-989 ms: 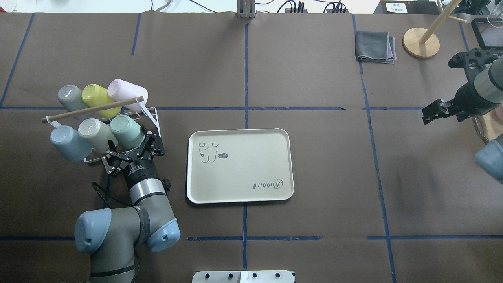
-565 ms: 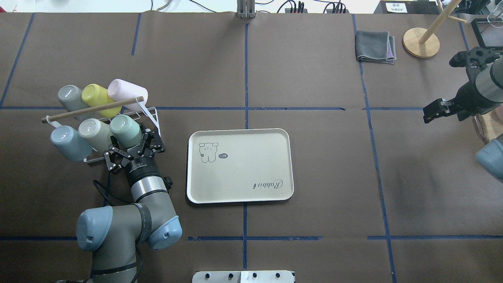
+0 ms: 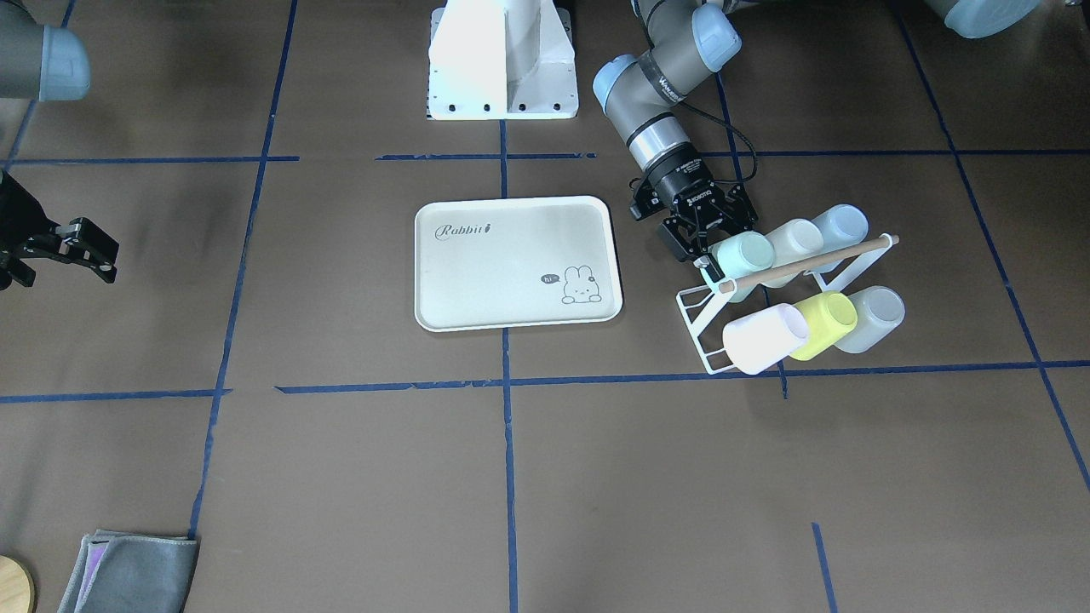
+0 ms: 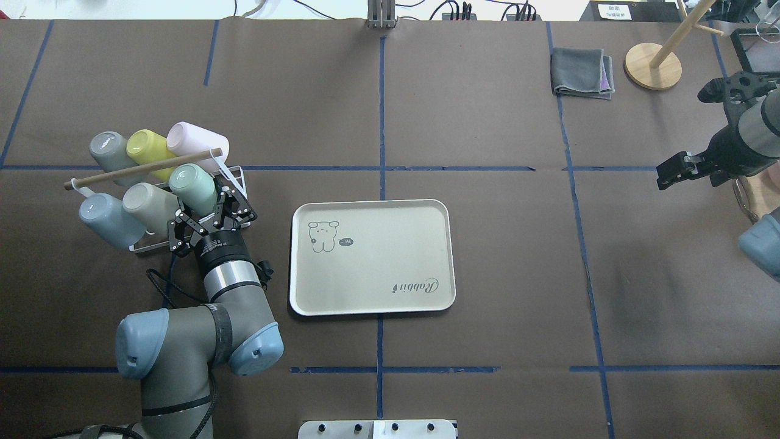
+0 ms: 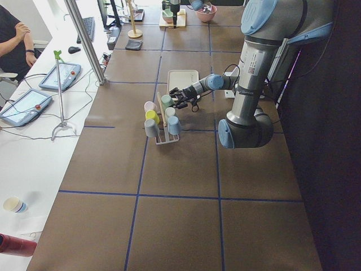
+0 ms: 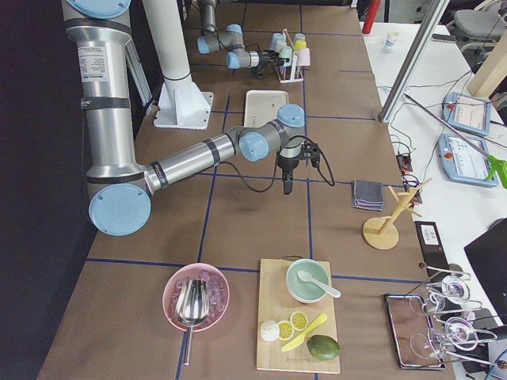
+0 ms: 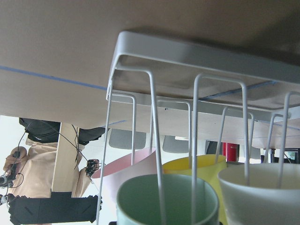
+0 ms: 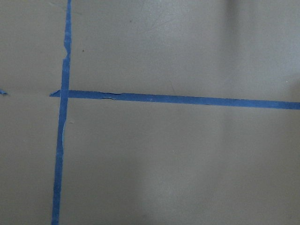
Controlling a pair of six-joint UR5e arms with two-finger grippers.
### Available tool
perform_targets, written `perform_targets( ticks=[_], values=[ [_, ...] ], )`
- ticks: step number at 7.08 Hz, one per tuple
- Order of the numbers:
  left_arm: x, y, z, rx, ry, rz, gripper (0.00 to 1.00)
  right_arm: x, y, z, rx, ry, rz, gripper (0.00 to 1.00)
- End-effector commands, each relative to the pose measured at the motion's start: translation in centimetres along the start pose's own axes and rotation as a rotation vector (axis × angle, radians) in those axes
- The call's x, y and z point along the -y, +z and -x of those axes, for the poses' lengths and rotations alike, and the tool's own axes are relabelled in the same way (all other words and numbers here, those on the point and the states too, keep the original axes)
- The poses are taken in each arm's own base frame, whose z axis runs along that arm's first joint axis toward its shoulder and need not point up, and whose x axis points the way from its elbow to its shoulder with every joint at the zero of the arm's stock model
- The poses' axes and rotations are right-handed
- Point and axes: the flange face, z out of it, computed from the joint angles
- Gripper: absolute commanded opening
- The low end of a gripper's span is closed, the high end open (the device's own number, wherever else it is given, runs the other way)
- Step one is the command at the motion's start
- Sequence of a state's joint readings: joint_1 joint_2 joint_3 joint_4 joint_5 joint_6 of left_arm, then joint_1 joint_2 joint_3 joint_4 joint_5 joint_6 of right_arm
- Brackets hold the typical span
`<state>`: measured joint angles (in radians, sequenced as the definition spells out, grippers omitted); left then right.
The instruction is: Pick up and place green cup on tray
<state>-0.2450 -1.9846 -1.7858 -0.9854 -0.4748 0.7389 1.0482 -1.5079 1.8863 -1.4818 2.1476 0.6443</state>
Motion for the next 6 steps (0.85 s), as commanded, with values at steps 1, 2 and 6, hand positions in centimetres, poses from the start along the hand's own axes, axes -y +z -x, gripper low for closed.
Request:
perform_targets(
  ticks=[1, 2, 6],
  values=[
    [-0.76, 0.30, 0.11, 0.008, -0.006, 0.013, 0.41, 0.03, 0.01, -0.07, -0.001, 0.001, 0.000, 1.00],
    [-0.94, 0.42, -0.03, 0.011, -0.006, 0.019, 0.41, 0.05, -0.10, -0.08, 0.000, 0.002, -0.002, 1.00],
    [-0.54, 0.17, -0.66, 0.024, 0.010, 0.025, 0.40, 0.06, -0.04, -0.12, -0.001, 0.004, -0.001, 1.00]
  ],
)
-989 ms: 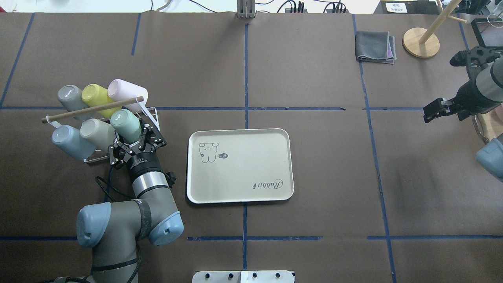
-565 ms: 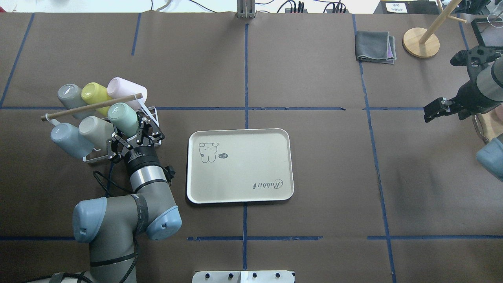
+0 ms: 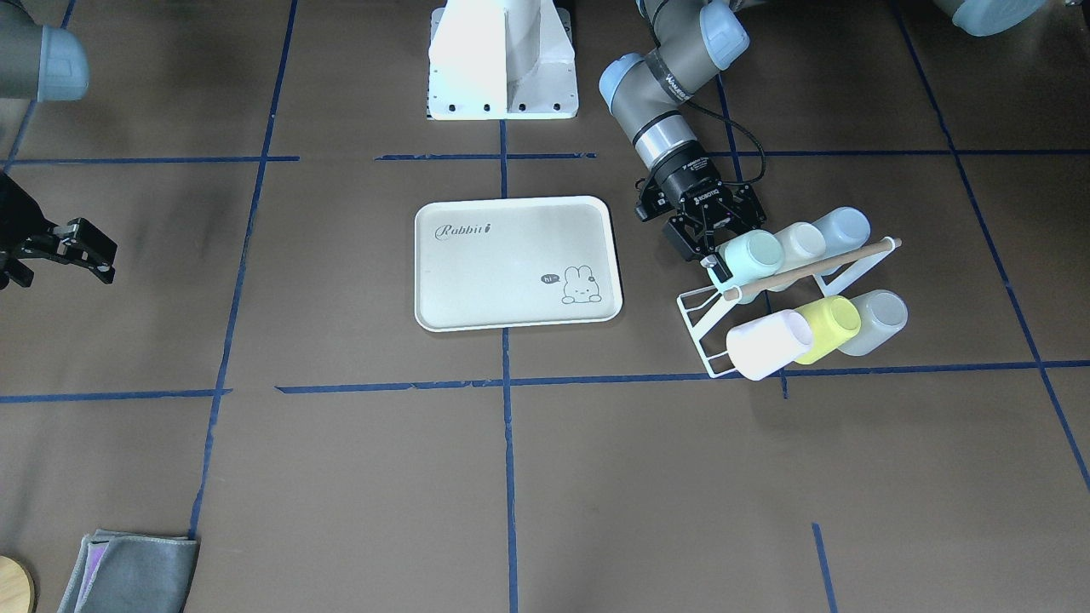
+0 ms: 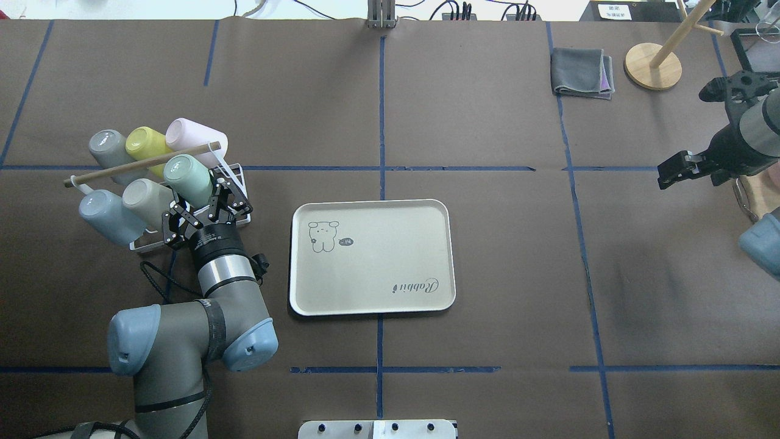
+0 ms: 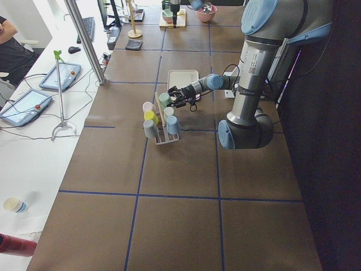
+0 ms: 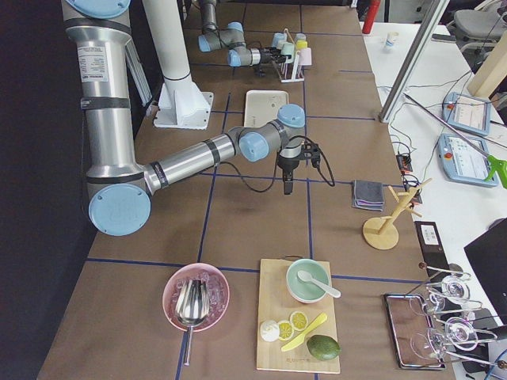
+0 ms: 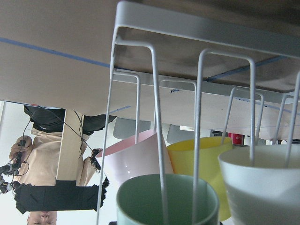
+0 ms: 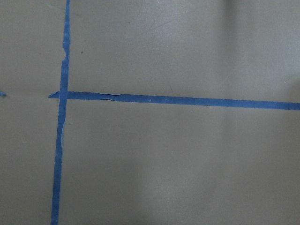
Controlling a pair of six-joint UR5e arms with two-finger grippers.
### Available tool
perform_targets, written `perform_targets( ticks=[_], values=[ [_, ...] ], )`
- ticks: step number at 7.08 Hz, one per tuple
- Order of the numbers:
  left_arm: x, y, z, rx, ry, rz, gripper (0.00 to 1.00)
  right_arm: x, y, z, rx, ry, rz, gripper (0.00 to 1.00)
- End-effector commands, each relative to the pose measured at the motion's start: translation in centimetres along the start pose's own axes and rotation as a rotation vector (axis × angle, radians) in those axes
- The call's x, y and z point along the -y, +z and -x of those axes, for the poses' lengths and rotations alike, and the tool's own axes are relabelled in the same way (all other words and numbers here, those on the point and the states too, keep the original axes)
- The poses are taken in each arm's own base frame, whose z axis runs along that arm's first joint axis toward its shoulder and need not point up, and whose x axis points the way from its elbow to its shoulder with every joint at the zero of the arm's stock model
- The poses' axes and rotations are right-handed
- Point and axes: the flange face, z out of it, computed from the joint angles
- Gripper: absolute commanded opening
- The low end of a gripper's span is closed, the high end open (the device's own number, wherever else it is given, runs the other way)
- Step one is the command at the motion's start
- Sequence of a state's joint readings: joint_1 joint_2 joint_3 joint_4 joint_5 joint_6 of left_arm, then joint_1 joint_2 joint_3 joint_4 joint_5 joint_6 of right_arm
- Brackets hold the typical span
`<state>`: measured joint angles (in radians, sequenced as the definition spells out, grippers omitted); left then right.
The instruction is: Pick up and place green cup on tray
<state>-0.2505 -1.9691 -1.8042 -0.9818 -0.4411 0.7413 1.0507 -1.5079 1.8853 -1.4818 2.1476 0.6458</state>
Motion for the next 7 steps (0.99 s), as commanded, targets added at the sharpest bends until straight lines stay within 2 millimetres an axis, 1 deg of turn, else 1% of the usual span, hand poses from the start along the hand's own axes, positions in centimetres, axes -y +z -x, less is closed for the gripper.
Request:
perform_targets(
  ticks=[1, 2, 6, 7],
  values=[
    [0.4, -0.2, -0.5, 0.003, 0.011, -0.002, 0.40, 0.0, 0.0, 0.0, 0.000, 0.000, 0.000, 1.00],
    [0.4, -0.4, -0.6, 0.005, 0.012, -0.004, 0.40, 0.0, 0.0, 0.0, 0.000, 0.000, 0.000, 1.00],
    [1.8, -2.6, -0.8, 0.028, 0.031, -0.032, 0.39, 0.0, 0.0, -0.1, -0.001, 0.001, 0.001, 1.00],
    [2.0, -2.3, -1.5, 0.026, 0.042, -0.030, 0.39, -0.1, 0.0, -0.1, 0.000, 0.001, 0.002, 1.00]
  ],
)
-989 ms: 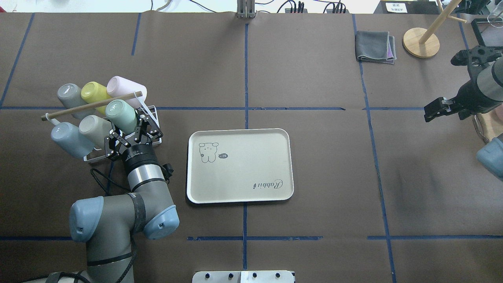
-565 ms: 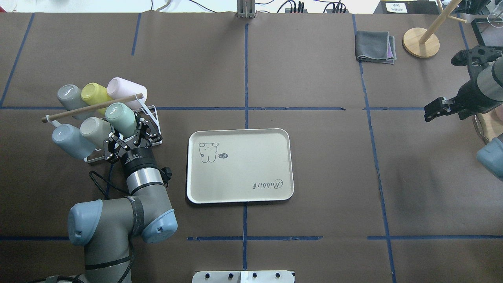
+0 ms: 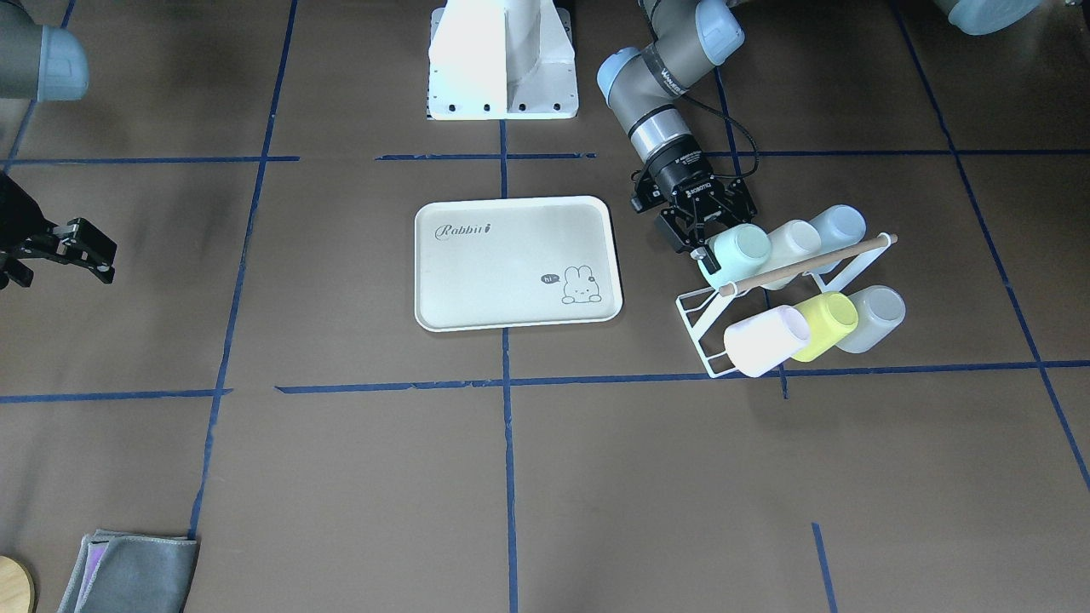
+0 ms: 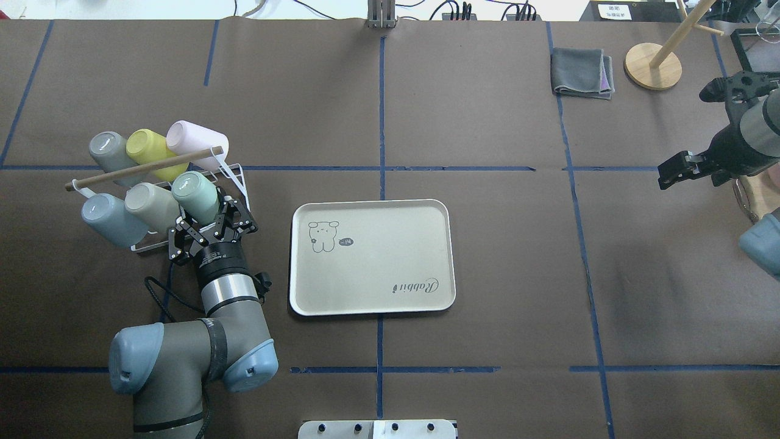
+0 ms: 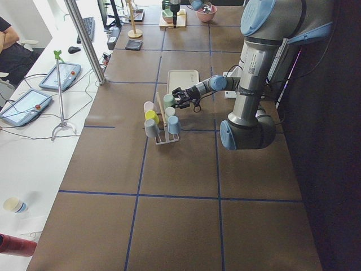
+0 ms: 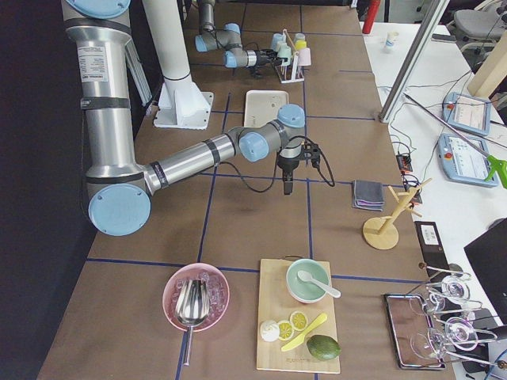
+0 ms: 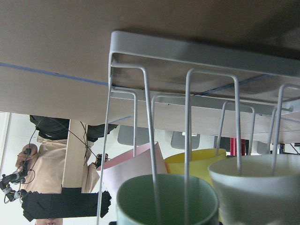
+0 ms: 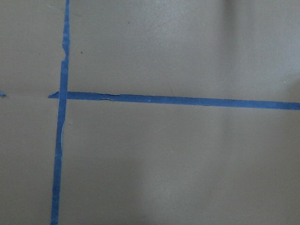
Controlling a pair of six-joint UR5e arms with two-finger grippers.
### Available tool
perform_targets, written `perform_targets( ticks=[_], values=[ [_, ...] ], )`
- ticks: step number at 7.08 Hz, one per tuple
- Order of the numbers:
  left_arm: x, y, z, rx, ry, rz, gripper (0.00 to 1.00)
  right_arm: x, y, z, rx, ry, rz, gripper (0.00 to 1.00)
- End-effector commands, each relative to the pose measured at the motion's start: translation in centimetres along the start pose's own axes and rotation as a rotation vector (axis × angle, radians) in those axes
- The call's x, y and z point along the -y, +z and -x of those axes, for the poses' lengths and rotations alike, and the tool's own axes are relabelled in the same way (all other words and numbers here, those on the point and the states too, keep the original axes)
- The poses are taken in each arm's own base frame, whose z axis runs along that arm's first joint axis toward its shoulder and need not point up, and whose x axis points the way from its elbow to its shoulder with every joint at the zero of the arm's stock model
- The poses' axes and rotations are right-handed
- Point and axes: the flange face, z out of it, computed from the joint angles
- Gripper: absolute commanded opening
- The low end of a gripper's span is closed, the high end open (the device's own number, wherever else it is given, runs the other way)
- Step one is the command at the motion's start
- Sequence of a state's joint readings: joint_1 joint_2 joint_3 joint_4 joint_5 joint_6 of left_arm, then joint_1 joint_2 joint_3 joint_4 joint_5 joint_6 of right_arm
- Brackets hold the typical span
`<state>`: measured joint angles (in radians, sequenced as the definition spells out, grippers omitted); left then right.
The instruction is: Pick up and place green cup on tray
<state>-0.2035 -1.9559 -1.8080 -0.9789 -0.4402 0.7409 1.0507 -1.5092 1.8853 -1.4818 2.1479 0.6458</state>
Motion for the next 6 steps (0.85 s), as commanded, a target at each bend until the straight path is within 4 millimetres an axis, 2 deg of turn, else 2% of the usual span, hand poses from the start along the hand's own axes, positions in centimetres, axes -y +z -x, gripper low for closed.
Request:
perform_targets(
  ticks=[1, 3, 5, 6],
  values=[
    [0.3, -0.1, -0.7, 0.001, 0.012, -0.002, 0.39, 0.0, 0.0, -0.1, 0.001, 0.003, 0.000, 1.00],
    [-0.4, -0.3, -0.6, 0.001, 0.015, 0.001, 0.40, 0.0, -0.1, -0.1, 0.002, 0.002, -0.001, 1.00],
    [-2.9, -1.2, -0.3, -0.001, 0.019, 0.003, 0.40, -0.1, 0.0, -0.2, -0.001, 0.003, 0.002, 1.00],
    [-3.1, -1.2, -0.4, -0.004, 0.024, 0.004, 0.40, -0.3, 0.1, -0.4, -0.002, 0.005, 0.006, 1.00]
  ],
)
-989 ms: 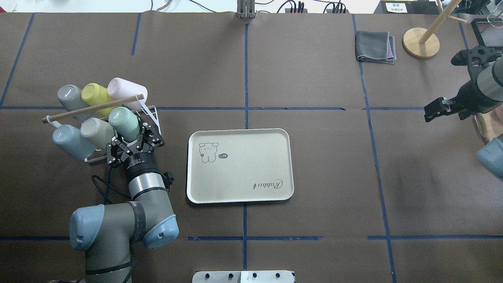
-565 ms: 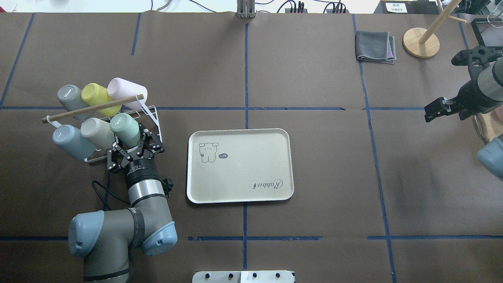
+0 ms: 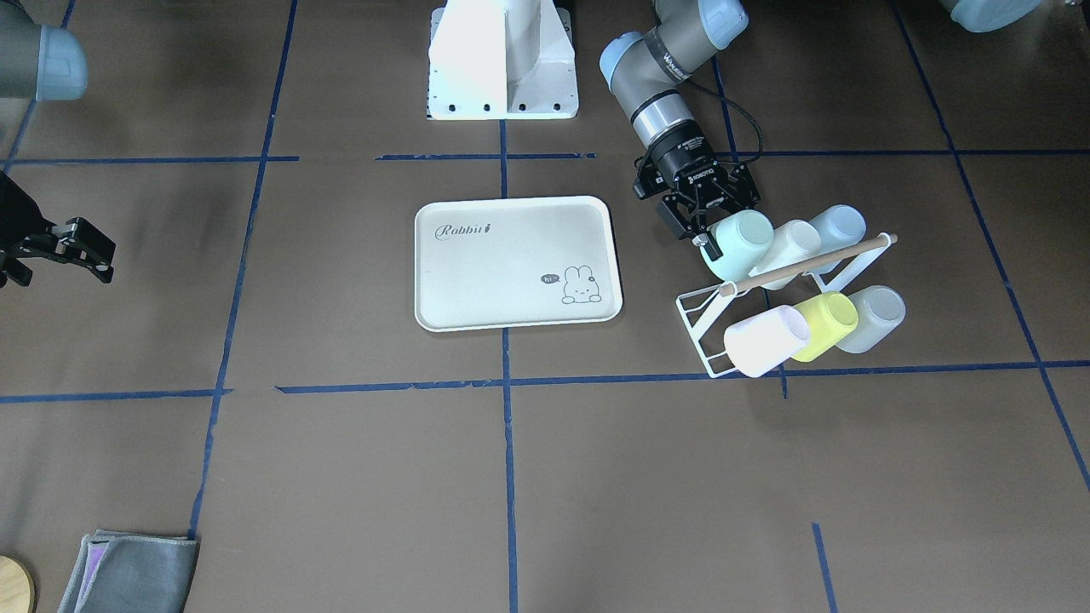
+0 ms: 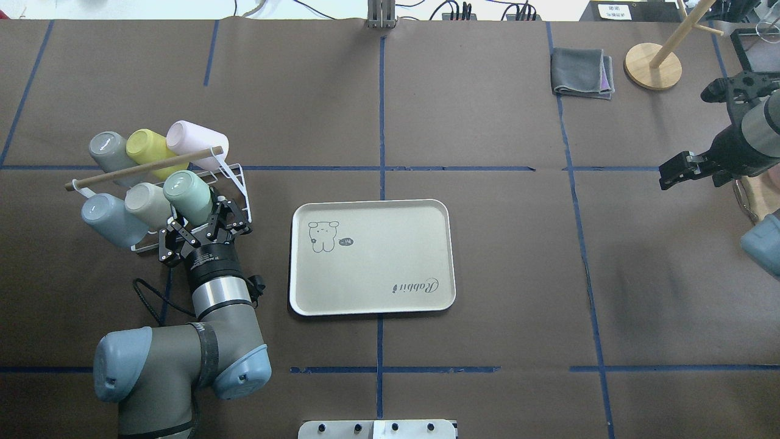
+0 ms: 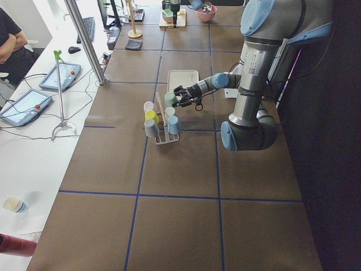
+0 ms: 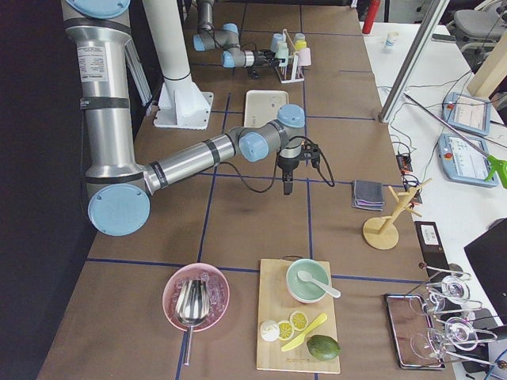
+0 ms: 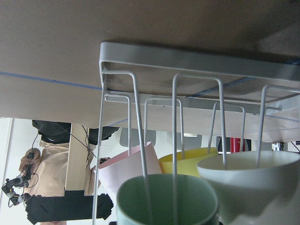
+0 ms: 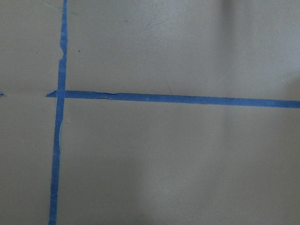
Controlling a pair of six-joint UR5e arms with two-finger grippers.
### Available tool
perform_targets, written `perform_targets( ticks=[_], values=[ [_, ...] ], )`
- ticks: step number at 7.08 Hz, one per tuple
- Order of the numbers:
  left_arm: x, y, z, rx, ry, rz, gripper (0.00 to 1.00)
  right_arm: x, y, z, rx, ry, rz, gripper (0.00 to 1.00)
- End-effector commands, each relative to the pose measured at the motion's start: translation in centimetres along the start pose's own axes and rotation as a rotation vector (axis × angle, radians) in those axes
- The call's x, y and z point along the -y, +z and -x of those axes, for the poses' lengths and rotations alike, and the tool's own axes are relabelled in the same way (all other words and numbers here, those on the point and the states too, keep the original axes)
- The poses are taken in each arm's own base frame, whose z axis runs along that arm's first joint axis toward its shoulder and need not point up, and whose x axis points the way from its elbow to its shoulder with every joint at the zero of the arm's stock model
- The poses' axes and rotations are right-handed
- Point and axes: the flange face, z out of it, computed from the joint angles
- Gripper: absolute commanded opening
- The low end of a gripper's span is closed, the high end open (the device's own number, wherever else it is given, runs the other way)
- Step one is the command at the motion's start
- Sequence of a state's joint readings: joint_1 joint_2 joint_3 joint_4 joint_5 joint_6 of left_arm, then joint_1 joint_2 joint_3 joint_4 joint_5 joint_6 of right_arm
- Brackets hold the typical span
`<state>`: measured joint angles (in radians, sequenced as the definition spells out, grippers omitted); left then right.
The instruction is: Pick up and place green cup on tray
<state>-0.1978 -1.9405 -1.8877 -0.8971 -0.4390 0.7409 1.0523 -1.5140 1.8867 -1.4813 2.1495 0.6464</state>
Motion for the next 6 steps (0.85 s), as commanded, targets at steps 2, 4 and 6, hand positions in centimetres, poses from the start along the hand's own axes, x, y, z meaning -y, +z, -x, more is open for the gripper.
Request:
perform_targets(
  ticks=[2, 4, 6],
  values=[
    [-1.9, -0.5, 0.2, 0.003, -0.019, -0.005, 0.36, -0.2, 0.2, -0.1, -0.002, 0.000, 0.005, 1.00],
    [-5.3, -0.9, -0.9, 0.007, -0.036, -0.006, 0.34, -0.1, 0.2, -0.1, -0.003, 0.000, 0.004, 1.00],
    [-6.6, -0.5, -1.4, 0.002, -0.046, -0.001, 0.32, -0.1, 0.2, -0.1, -0.001, 0.000, 0.004, 1.00]
  ],
)
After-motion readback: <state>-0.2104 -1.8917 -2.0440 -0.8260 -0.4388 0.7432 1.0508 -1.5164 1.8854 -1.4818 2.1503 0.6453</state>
